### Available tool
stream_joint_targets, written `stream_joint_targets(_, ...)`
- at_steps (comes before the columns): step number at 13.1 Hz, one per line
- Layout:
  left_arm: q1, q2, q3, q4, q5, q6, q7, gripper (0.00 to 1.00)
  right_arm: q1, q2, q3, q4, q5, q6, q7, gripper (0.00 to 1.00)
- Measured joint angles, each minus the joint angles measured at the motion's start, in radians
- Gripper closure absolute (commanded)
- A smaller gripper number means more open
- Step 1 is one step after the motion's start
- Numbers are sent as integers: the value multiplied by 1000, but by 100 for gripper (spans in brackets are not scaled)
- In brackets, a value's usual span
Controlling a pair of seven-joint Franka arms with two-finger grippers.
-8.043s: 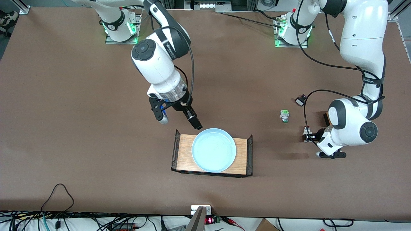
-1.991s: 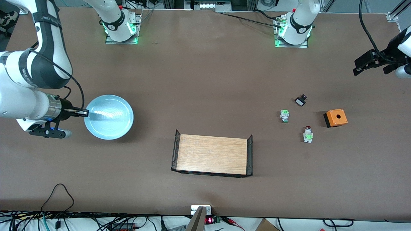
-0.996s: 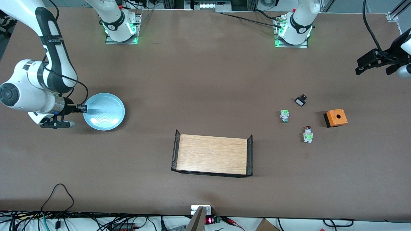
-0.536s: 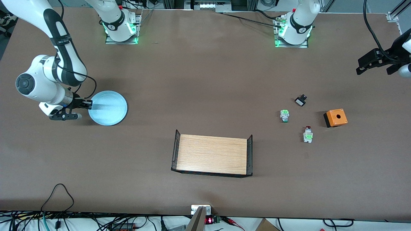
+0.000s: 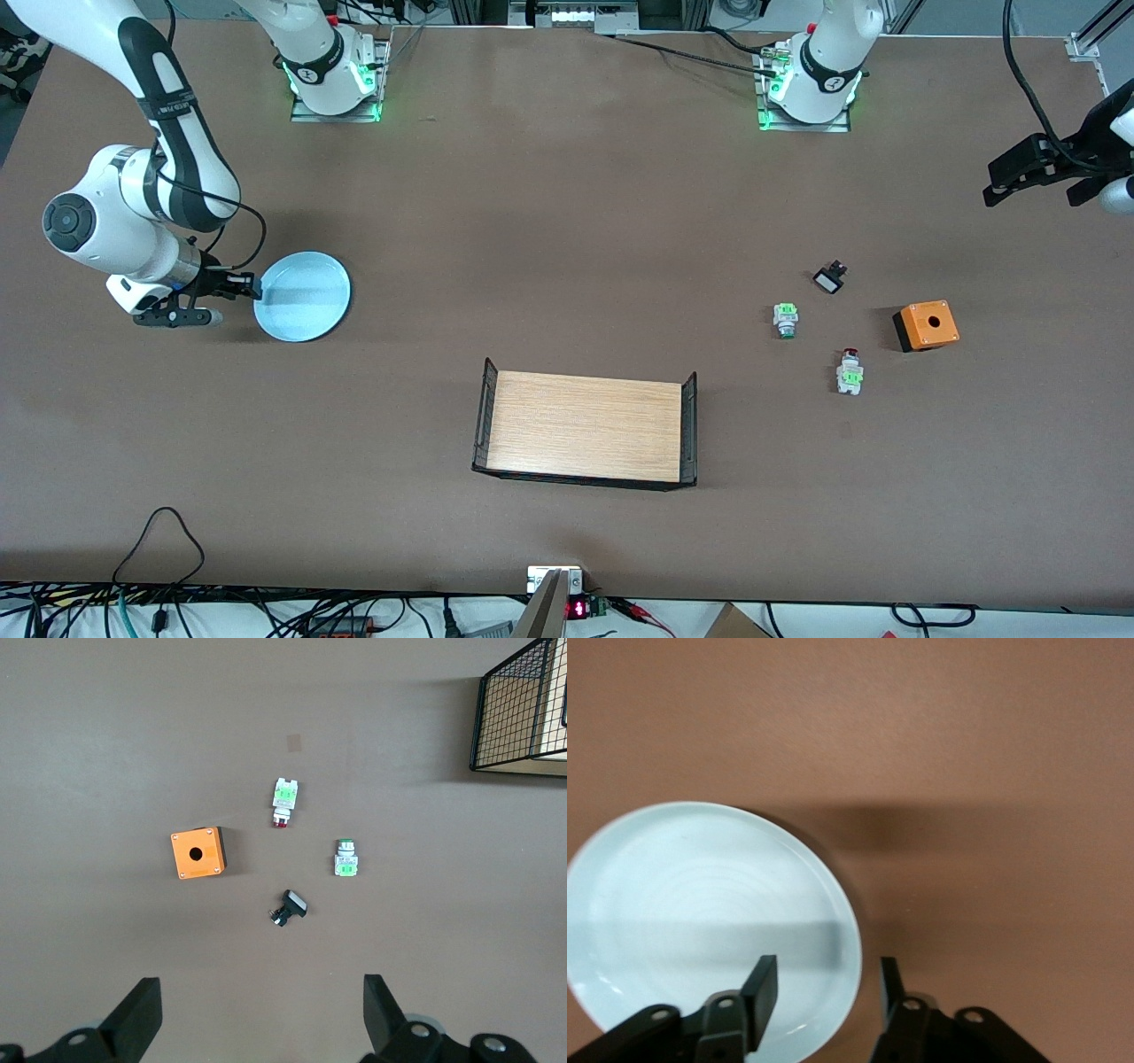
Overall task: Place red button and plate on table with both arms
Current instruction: 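Lower the blue plate flat onto the table with the right gripper, then open the right gripper to release the plate rim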
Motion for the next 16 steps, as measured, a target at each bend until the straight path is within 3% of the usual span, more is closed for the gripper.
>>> stream_joint_targets(4, 0, 0, 0, 1, 0, 0, 0, 0, 5, -15, 110, 90, 0, -98, 160, 0)
stream_joint_targets(6, 0, 0, 0, 1, 0, 0, 0, 0, 10, -17, 134, 164, 0, -194, 206, 0)
stream_joint_targets(11, 0, 0, 0, 3, 0, 0, 0, 0, 14, -30, 135, 436, 0, -549, 217, 0)
stream_joint_targets(16, 0, 0, 0, 4, 0, 0, 0, 0, 12, -33, 123, 635, -25, -738, 218, 0)
